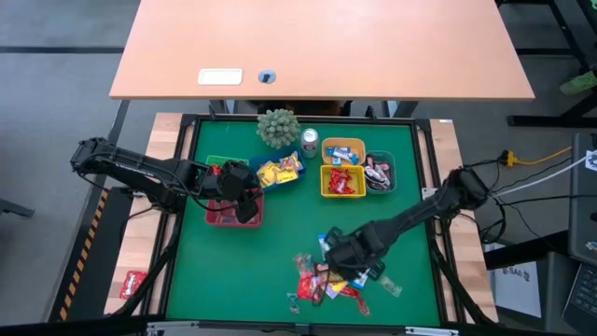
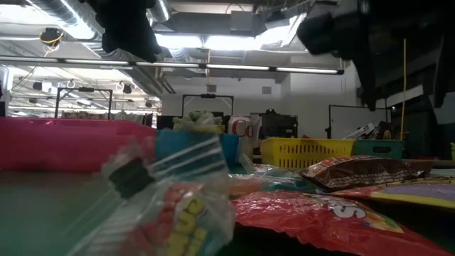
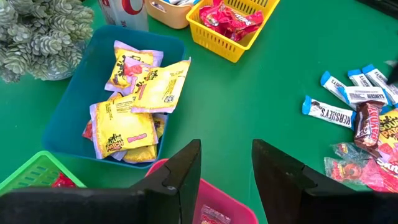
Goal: Sort candy
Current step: Put the blue chocolate bar into the orange bin
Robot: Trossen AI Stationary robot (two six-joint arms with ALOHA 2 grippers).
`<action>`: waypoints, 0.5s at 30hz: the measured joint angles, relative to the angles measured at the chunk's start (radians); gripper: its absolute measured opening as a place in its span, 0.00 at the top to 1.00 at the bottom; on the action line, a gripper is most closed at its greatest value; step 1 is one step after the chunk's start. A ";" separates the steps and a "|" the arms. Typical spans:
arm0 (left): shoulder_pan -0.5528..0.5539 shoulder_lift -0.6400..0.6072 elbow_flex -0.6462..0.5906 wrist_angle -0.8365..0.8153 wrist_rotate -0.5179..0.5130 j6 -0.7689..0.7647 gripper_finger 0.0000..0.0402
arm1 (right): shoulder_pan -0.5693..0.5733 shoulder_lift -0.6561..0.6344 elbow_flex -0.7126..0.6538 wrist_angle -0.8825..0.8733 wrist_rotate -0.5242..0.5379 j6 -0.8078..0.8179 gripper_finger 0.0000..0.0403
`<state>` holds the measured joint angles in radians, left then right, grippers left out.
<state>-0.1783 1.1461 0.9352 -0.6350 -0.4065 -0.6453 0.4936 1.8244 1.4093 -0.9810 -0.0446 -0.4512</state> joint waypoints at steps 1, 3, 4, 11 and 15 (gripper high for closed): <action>0.000 0.000 0.000 0.000 0.000 0.000 0.67 | 0.009 0.000 0.000 0.030 0.008 -0.028 0.49; 0.000 0.000 0.000 0.000 0.000 0.000 0.67 | 0.019 0.000 0.000 0.074 0.022 -0.080 0.49; 0.000 0.000 0.000 0.000 0.000 -0.001 0.67 | 0.019 0.000 0.000 0.092 0.026 -0.103 0.49; 0.000 0.000 0.000 0.002 0.000 -0.008 0.67 | 0.014 0.033 0.001 0.079 0.036 -0.168 0.49; 0.000 0.000 0.000 0.002 0.001 -0.008 0.67 | 0.017 0.072 0.000 0.063 0.034 -0.210 0.49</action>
<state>-0.1783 1.1465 0.9352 -0.6326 -0.4058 -0.6533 0.5106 1.8963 1.4097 -0.9177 -0.0101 -0.6614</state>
